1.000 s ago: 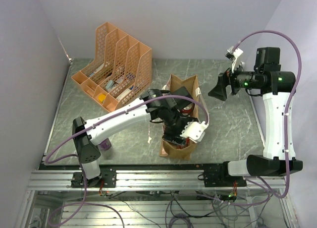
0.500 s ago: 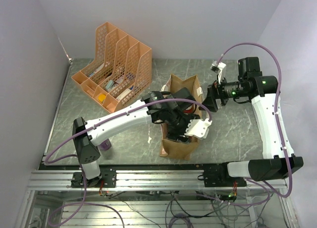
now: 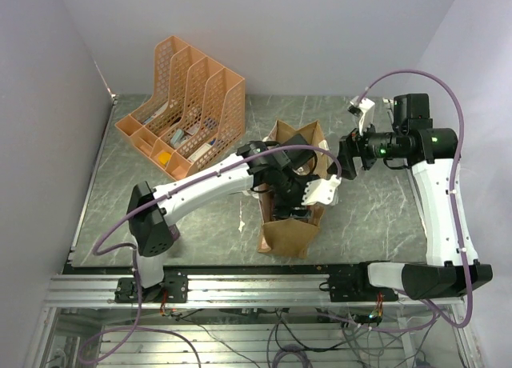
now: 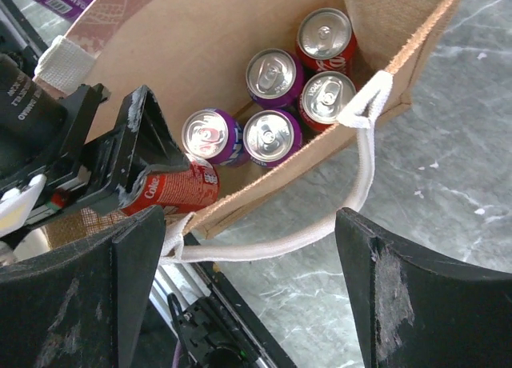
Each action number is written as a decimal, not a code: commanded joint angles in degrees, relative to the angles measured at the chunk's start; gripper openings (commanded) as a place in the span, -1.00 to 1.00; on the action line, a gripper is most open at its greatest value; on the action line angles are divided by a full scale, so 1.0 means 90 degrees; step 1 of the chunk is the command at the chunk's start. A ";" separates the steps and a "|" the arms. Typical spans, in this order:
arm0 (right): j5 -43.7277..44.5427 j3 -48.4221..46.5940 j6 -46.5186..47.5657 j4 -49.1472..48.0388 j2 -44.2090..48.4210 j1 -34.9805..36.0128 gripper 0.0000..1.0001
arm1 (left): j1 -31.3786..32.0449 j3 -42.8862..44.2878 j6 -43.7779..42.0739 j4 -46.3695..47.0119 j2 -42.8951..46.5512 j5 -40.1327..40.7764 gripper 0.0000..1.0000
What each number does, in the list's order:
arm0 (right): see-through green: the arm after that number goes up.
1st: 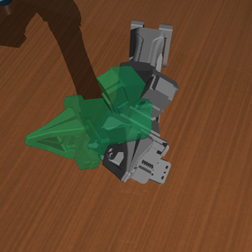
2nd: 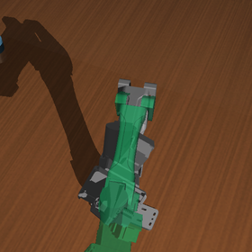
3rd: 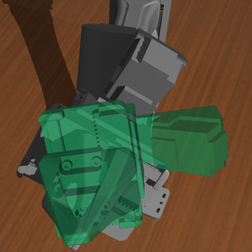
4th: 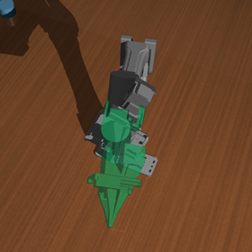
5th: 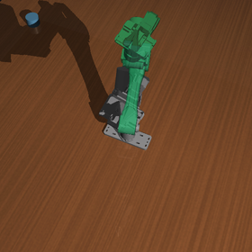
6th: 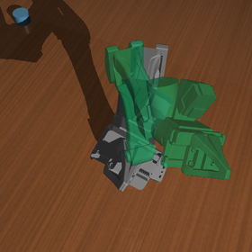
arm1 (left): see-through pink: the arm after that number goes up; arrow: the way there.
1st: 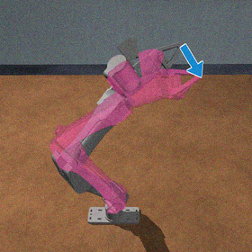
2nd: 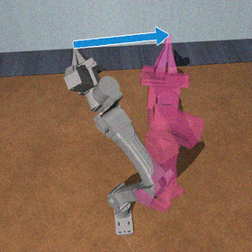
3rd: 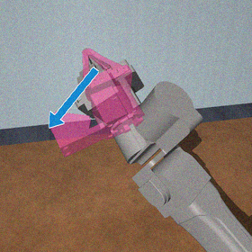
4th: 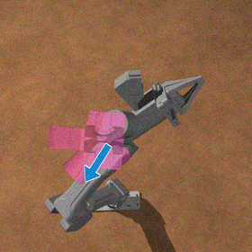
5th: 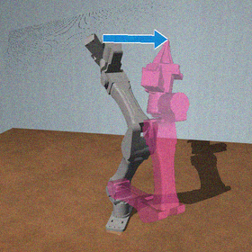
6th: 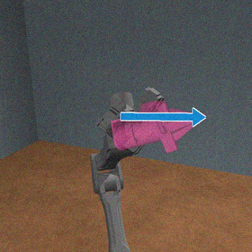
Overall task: Place the beverage into the canvas bag
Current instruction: Place the drink in the canvas bag.
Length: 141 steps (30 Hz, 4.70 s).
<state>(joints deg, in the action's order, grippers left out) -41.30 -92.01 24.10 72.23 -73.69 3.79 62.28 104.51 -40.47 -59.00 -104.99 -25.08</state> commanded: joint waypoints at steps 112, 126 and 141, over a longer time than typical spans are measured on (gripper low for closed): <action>0.0091 0.0778 -0.0205 -0.0248 0.0817 -0.0939 0.78 | 0.0228 0.0822 -0.1194 -0.2961 -0.0617 -0.0162 -0.86; 0.0072 0.0789 -0.0192 -0.0266 0.0769 -0.0939 0.78 | 0.0199 0.0371 -0.1391 -0.2892 -0.0061 -0.0016 -0.86; 0.0131 0.0920 -0.0197 -0.0275 0.0883 -0.0968 0.78 | 0.0199 -0.0252 -0.1220 -0.1922 -0.0654 0.0195 -0.86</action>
<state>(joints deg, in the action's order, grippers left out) -40.05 -84.40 22.79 70.50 -66.96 -4.21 63.46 103.88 -52.34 -74.59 -109.56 -20.34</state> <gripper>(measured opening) 0.889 0.746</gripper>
